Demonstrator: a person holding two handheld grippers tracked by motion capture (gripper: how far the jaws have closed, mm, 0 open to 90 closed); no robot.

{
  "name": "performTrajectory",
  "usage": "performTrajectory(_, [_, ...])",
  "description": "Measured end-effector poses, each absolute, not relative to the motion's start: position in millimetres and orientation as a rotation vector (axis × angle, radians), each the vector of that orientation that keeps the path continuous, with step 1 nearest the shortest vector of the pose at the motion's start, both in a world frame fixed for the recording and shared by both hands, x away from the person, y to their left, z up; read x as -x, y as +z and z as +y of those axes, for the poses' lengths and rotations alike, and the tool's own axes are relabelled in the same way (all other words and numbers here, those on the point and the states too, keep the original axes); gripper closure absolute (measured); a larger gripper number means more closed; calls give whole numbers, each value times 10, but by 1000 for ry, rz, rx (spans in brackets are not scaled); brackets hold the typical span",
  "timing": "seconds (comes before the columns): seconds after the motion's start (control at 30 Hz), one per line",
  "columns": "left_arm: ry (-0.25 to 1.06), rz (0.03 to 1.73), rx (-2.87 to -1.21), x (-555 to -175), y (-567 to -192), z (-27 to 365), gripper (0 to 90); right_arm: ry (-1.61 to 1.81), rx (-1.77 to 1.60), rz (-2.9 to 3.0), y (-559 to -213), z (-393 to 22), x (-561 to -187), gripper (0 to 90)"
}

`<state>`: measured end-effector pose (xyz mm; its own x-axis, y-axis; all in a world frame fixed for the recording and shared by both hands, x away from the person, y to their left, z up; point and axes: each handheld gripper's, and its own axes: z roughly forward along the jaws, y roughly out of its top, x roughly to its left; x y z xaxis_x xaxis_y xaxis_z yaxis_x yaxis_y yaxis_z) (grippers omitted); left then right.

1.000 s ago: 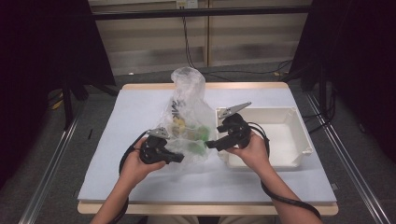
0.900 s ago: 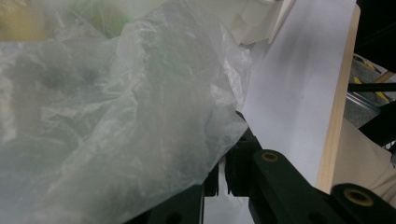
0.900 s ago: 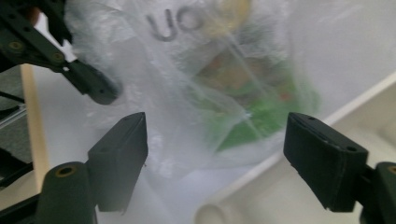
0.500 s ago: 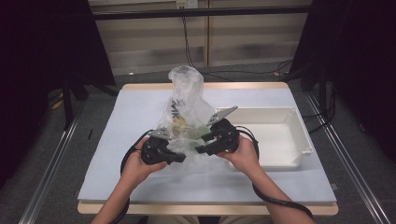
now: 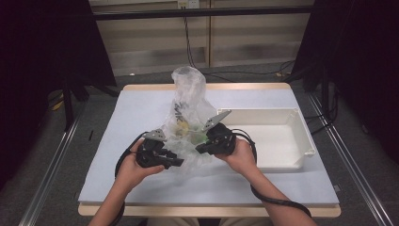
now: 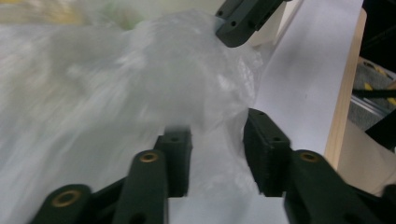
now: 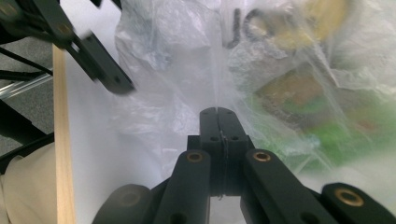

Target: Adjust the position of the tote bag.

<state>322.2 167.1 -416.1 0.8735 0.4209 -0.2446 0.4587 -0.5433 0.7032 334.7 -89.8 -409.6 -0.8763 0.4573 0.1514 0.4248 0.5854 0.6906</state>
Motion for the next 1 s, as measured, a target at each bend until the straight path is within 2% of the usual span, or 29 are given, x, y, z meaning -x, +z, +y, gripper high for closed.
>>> performTrajectory(0.03, [-63,636,-2201,-3221,-4156,1699,536,1181,-768,2755,-4101,-930,-3347,900])
performTrajectory(0.23, [-19,677,-2200,-3207,-4139,1855,483,1191,-822,2706,-4083,-1137,-3352,900])
performTrajectory(1.0, [141,868,-2180,-3265,-4207,2540,428,1211,-872,2644,-4044,-1433,-3350,900])
